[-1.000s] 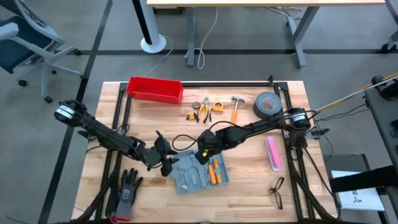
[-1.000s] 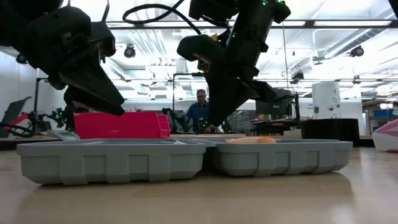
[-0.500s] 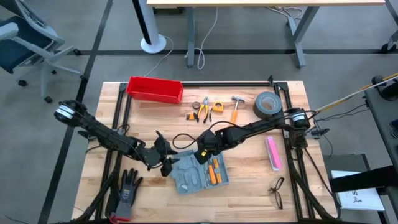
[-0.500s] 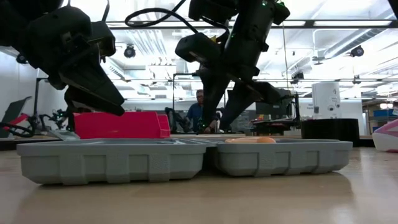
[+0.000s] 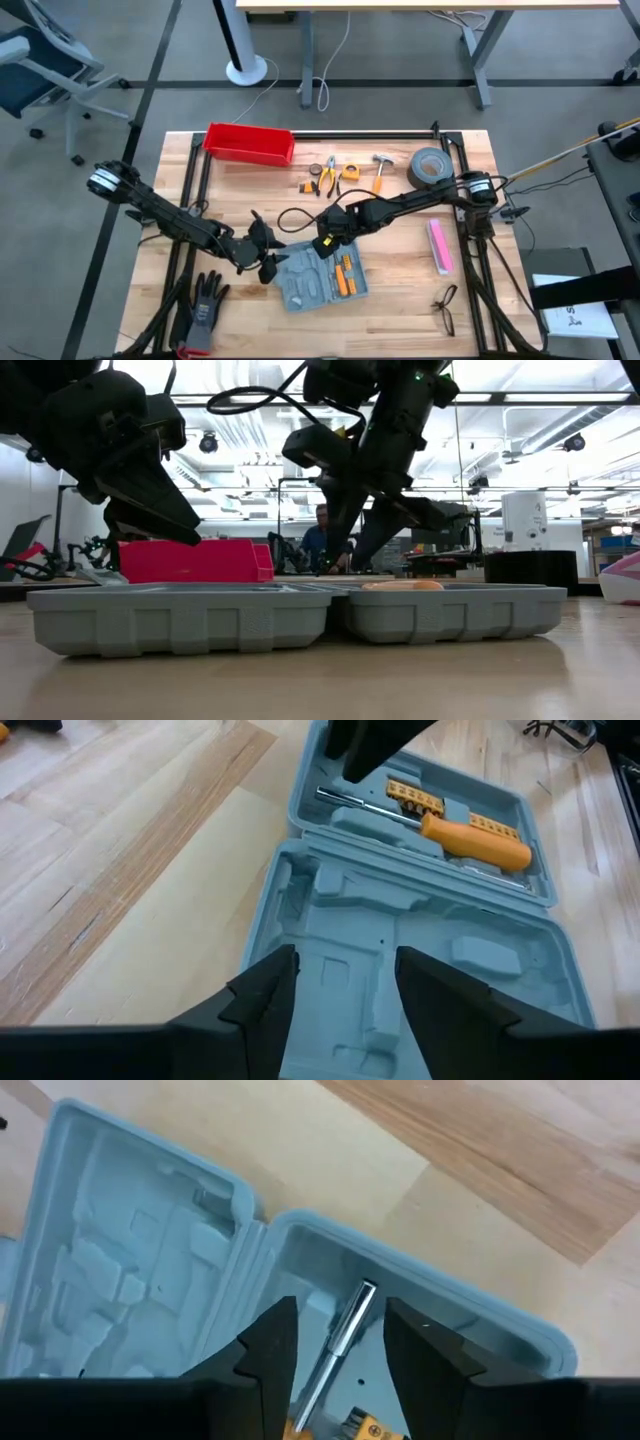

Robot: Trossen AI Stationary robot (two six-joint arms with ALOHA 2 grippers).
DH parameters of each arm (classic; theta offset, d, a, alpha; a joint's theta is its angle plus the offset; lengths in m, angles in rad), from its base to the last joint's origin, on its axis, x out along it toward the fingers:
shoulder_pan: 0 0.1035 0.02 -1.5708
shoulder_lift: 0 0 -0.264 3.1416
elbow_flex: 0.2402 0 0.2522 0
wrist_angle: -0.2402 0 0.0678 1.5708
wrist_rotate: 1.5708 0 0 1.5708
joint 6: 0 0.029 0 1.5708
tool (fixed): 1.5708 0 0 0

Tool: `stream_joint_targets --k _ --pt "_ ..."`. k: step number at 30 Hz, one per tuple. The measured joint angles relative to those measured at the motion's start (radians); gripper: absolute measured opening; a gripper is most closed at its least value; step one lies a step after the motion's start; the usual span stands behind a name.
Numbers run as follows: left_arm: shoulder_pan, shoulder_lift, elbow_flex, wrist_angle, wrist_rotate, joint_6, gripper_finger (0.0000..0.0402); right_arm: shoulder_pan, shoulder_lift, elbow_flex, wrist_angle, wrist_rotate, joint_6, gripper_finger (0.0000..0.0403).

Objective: Prefit tool cases
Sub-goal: Remove the screwdriver bit holder handle from the gray toolbox

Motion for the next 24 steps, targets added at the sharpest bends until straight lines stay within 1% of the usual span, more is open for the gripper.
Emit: stream_joint_targets --k 4,8,14,24 --pt "0.000 0.000 0.000 0.000 0.000 0.000 0.0178 0.000 0.010 -0.005 0.016 -0.001 0.000 0.0124" --pt "0.000 0.000 0.000 0.001 0.000 0.000 0.0182 0.000 0.051 -0.005 0.074 -0.039 -0.003 0.0126" --pt "-0.005 0.000 0.000 0.000 0.000 -0.001 0.0188 -0.008 0.087 -0.005 0.074 -0.046 -0.011 0.0130" --pt "-0.005 0.000 0.000 -0.001 0.002 -0.002 0.0177 -0.007 0.085 -0.005 0.041 -0.052 -0.013 0.0108"
